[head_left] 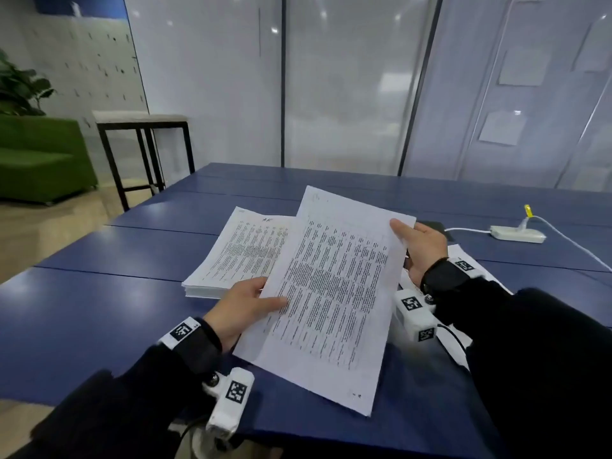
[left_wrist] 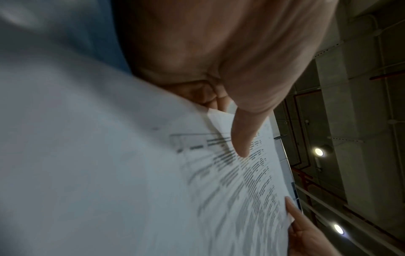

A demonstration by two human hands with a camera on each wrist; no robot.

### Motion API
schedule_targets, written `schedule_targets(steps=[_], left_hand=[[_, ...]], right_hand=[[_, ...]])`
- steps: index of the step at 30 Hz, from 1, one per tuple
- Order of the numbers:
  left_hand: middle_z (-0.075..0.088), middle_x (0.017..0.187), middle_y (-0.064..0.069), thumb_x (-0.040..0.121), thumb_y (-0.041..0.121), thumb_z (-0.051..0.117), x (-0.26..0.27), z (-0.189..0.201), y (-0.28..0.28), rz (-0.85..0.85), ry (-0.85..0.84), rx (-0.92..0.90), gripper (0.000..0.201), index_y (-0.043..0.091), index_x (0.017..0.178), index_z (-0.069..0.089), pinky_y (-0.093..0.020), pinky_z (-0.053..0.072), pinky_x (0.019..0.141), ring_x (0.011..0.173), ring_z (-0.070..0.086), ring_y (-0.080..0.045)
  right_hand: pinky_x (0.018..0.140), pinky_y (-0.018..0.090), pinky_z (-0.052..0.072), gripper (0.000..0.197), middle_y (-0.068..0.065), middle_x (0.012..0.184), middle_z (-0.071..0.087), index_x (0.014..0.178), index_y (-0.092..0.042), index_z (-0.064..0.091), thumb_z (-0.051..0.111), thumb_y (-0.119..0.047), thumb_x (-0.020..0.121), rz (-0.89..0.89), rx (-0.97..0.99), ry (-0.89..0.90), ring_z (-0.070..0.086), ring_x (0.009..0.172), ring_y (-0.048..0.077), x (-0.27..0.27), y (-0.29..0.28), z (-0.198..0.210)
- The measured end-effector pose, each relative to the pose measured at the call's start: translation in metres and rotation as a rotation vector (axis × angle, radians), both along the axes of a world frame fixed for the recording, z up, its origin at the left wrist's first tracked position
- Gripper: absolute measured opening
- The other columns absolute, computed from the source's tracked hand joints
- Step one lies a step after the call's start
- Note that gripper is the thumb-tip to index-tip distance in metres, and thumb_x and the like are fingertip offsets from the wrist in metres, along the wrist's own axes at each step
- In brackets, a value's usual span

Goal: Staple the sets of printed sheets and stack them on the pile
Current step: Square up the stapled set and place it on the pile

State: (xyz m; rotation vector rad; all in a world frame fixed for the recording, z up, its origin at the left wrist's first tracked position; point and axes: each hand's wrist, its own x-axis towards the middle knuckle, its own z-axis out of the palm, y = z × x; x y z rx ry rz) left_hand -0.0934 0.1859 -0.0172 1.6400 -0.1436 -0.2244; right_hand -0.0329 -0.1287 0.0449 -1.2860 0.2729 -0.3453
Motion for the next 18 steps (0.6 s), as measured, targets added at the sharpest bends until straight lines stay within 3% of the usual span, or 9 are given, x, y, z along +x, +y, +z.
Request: schedule_targets(steps=[2, 5, 7, 8, 10, 11, 13, 15, 18], left_hand=[[0.077, 0.115, -0.012, 0.096, -0.004, 0.066, 0.004, -0.003, 0.015, 0.076, -0.036, 0.010, 0.026, 0.003, 0.121, 0.070, -0.046, 0.055, 0.101, 0.108, 0.074, -0.030], [0.078, 0.111, -0.012, 0.094, -0.006, 0.066, 0.026, 0.009, 0.041, 0.230, -0.076, 0.017, 0.024, 0.003, 0.116, 0.072, -0.049, 0.055, 0.102, 0.105, 0.075, -0.031], [0.079, 0.107, -0.012, 0.091, -0.003, 0.071, 0.047, 0.025, 0.060, 0.321, -0.119, 0.087, 0.021, 0.005, 0.110, 0.075, -0.047, 0.059, 0.096, 0.099, 0.076, -0.031], [0.079, 0.105, -0.011, 0.091, -0.002, 0.072, 0.059, 0.033, 0.069, 0.356, -0.131, 0.120, 0.020, 0.004, 0.109, 0.075, -0.041, 0.062, 0.089, 0.093, 0.077, -0.027], [0.077, 0.099, -0.009, 0.091, -0.006, 0.070, 0.080, 0.048, 0.085, 0.409, -0.126, 0.150, 0.021, 0.000, 0.111, 0.074, -0.029, 0.062, 0.076, 0.080, 0.075, -0.018], [0.076, 0.099, -0.010, 0.091, -0.009, 0.070, 0.091, 0.052, 0.092, 0.425, -0.113, 0.169, 0.023, -0.003, 0.112, 0.073, -0.031, 0.061, 0.080, 0.081, 0.073, -0.020], [0.076, 0.104, -0.020, 0.088, -0.010, 0.071, 0.114, 0.051, 0.106, 0.442, -0.068, 0.240, 0.025, -0.009, 0.113, 0.073, -0.045, 0.059, 0.093, 0.090, 0.072, -0.030], [0.076, 0.103, -0.024, 0.086, -0.006, 0.076, 0.130, 0.041, 0.114, 0.430, -0.009, 0.370, 0.022, -0.006, 0.108, 0.076, -0.053, 0.058, 0.094, 0.094, 0.074, -0.037], [0.077, 0.099, -0.020, 0.084, 0.003, 0.079, 0.147, 0.019, 0.115, 0.389, 0.026, 0.623, 0.018, -0.002, 0.101, 0.078, -0.040, 0.058, 0.082, 0.095, 0.074, -0.036]], right_hand=[[0.052, 0.027, 0.056, 0.009, 0.003, 0.083, 0.076, 0.089, -0.013, 0.070, 0.075, -0.018, 0.094, 0.044, 0.045, 0.021, 0.069, 0.069, 0.019, 0.012, 0.009, 0.009], [0.056, 0.034, 0.060, 0.014, 0.008, 0.092, 0.071, 0.105, -0.012, 0.069, 0.071, -0.023, 0.097, 0.343, -0.125, 0.197, 0.068, 0.076, 0.023, 0.024, 0.039, 0.012], [0.056, 0.039, 0.061, 0.010, 0.010, 0.092, 0.068, 0.104, -0.011, 0.066, 0.069, -0.018, 0.098, 0.496, -0.264, 0.302, 0.067, 0.073, 0.024, 0.027, 0.064, 0.008], [0.056, 0.041, 0.062, 0.005, 0.010, 0.090, 0.067, 0.101, -0.011, 0.065, 0.069, -0.014, 0.098, 0.529, -0.313, 0.320, 0.068, 0.070, 0.024, 0.029, 0.076, 0.007], [0.054, 0.038, 0.062, 0.006, 0.009, 0.085, 0.071, 0.094, -0.010, 0.065, 0.068, -0.006, 0.096, 0.542, -0.364, 0.325, 0.070, 0.063, 0.021, 0.039, 0.098, 0.003], [0.053, 0.036, 0.061, 0.007, 0.009, 0.084, 0.071, 0.093, -0.010, 0.065, 0.067, -0.003, 0.096, 0.546, -0.376, 0.324, 0.070, 0.062, 0.020, 0.044, 0.108, 0.001], [0.049, 0.033, 0.058, 0.011, 0.010, 0.080, 0.070, 0.090, -0.009, 0.065, 0.065, 0.001, 0.095, 0.550, -0.411, 0.336, 0.068, 0.058, 0.018, 0.052, 0.128, -0.004], [0.044, 0.030, 0.055, 0.017, 0.011, 0.070, 0.064, 0.084, -0.008, 0.062, 0.061, 0.006, 0.095, 0.523, -0.443, 0.361, 0.061, 0.047, 0.017, 0.059, 0.144, -0.014], [0.037, 0.030, 0.051, 0.024, 0.013, 0.061, 0.056, 0.078, -0.005, 0.057, 0.055, 0.011, 0.095, 0.483, -0.491, 0.401, 0.053, 0.035, 0.015, 0.066, 0.155, -0.029]])
